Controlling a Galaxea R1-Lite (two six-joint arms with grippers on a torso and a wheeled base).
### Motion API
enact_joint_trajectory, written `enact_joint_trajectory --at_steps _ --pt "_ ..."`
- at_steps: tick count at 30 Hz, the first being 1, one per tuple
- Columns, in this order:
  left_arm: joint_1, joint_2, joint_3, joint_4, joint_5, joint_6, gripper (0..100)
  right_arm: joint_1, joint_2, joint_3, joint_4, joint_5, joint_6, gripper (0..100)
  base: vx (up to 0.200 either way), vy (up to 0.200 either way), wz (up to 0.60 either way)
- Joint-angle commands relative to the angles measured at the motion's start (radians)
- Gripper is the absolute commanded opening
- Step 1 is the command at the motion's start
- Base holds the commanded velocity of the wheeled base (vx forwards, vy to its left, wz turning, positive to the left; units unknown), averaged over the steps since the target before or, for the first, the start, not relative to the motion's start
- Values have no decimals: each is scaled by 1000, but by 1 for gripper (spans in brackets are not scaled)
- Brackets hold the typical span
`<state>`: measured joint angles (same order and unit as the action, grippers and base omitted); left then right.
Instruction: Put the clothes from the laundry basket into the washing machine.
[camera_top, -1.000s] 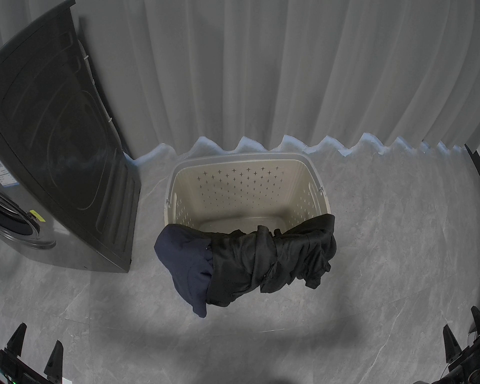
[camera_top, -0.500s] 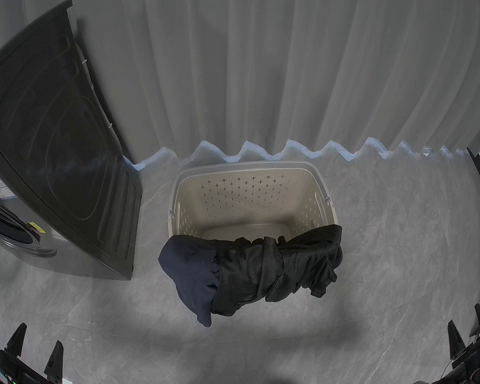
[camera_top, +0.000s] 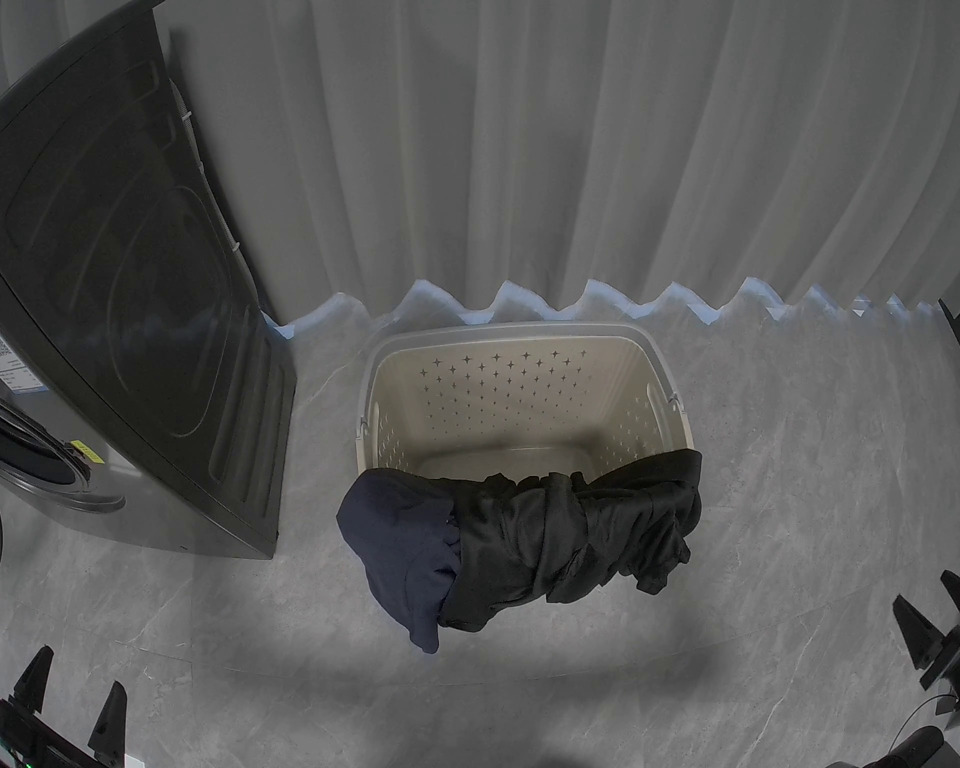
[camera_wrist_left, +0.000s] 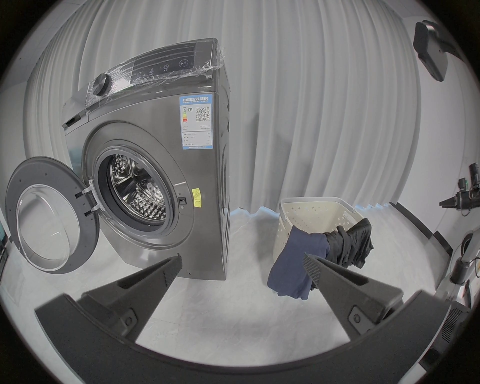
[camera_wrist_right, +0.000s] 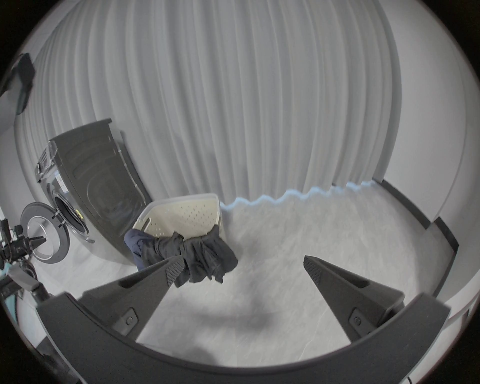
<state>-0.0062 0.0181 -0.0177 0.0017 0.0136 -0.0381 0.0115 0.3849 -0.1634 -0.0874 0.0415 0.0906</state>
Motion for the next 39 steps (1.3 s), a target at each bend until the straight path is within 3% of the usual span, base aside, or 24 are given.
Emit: enact_joint_trajectory --at_steps 1,3,8,14,28,39 --pt "0 -13 16 0 0 -2 100 44 588 70 -267 44 66 100 0 0 0" --pt "0 -13 16 0 0 -2 100 82 670 76 -360 43 75 100 0 0 0" --pt "0 -13 16 0 0 0 100 151 782 62 -423 43 83 100 0 0 0" --pt "0 -13 16 0 0 0 100 263 871 39 -482 43 150 100 0 0 0" --pt "0 -13 16 0 0 1 100 291 1048 2 -601 40 167 100 0 0 0" --pt "0 -13 16 0 0 1 100 375 1319 -34 -844 11 170 100 0 0 0"
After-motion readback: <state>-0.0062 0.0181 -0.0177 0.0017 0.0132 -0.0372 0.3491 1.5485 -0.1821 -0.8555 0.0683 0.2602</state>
